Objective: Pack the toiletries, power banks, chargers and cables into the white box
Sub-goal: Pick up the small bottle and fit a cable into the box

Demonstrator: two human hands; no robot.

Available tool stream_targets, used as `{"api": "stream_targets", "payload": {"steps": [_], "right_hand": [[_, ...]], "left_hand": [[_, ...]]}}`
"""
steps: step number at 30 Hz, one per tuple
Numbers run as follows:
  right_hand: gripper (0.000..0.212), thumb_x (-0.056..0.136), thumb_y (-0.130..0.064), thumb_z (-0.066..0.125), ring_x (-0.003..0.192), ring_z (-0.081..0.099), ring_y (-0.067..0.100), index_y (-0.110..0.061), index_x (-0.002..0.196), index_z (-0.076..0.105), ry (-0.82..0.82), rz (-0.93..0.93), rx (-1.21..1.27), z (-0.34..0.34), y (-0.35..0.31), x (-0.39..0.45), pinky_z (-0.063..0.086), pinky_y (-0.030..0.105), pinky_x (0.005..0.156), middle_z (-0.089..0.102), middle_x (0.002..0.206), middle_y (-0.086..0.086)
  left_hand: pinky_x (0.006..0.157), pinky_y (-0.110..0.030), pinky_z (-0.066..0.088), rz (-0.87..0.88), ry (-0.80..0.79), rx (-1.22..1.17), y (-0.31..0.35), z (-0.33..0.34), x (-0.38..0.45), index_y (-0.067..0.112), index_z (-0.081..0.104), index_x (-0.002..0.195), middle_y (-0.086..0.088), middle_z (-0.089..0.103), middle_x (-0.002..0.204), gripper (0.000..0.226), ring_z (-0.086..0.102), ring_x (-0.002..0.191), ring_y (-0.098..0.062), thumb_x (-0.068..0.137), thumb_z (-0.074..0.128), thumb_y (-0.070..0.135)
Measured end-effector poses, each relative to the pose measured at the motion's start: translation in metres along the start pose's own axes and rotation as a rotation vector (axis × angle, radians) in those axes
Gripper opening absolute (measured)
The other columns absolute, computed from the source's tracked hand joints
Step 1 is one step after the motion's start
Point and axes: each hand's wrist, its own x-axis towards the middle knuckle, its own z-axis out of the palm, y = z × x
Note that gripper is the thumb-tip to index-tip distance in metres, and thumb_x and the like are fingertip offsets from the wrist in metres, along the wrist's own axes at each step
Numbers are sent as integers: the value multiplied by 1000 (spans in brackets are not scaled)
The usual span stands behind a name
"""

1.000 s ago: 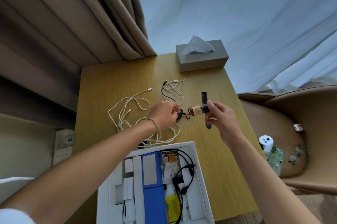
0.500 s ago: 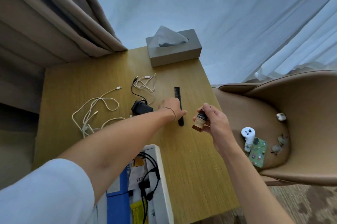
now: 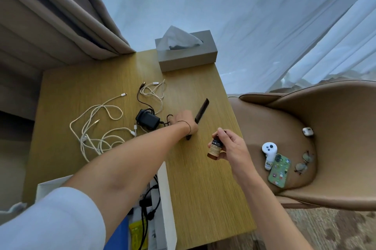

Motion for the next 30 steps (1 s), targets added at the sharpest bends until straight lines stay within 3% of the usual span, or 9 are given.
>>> {"api": "stream_targets", "payload": {"steps": [3, 8, 12, 17, 21, 27, 30], "right_hand": [[30, 103, -37, 53, 68, 68, 13, -12, 93, 68, -18, -3, 0, 8, -4, -7, 52, 25, 52, 73, 77, 6], [32, 105, -35, 48, 68, 69, 18, -13, 93, 68, -65, 4, -13, 38, -22, -27, 54, 27, 52, 75, 78, 10], [34, 106, -37, 44, 61, 69, 28, -15, 91, 66, -111, -20, -6, 64, -32, -47, 49, 29, 45, 73, 73, 15], [41, 105, -43, 41, 38, 43, 19, -11, 91, 62, -152, -61, -57, 93, -39, -75, 29, 23, 36, 55, 54, 6], [43, 107, -40, 40, 38, 37, 16, -6, 94, 62, -237, -98, -126, 114, -37, -100, 28, 20, 35, 51, 54, 6], [30, 105, -13, 36, 54, 57, 21, -16, 124, 59, -341, -31, -166, 149, -22, -122, 42, 29, 47, 62, 75, 13], [34, 99, -3, 49, 71, 70, 23, -20, 127, 57, -359, 75, -224, 169, -7, -125, 57, 30, 56, 69, 91, 14]], "left_hand": [[79, -37, 57, 89, -3, -108, -6, -10, -11, 16, 66, 104, -4, 68, 91, 18, 65, 85, -23, 88, 65, 25], [86, -46, 58, 206, -10, -317, -22, -37, -40, 15, 58, 123, -9, 66, 106, 38, 64, 96, -28, 85, 61, 12], [82, -44, 58, 256, 27, -389, -40, -58, -67, 15, 44, 135, -11, 62, 111, 56, 63, 95, -28, 82, 63, 9], [64, -42, 54, 299, 144, -672, -77, -83, -114, 15, 51, 113, -7, 60, 88, 17, 60, 74, -26, 99, 43, 19], [58, -34, 39, 327, 237, -812, -118, -96, -157, 16, 56, 83, 1, 50, 62, 35, 46, 55, -19, 106, 38, 35], [48, -11, 33, 309, 323, -827, -184, -91, -206, 11, 75, 77, 20, 57, 46, 36, 50, 45, 5, 102, 53, 25], [54, -21, 37, 316, 307, -801, -213, -85, -225, 11, 78, 88, 13, 60, 58, 23, 49, 53, -1, 98, 60, 21]]}}
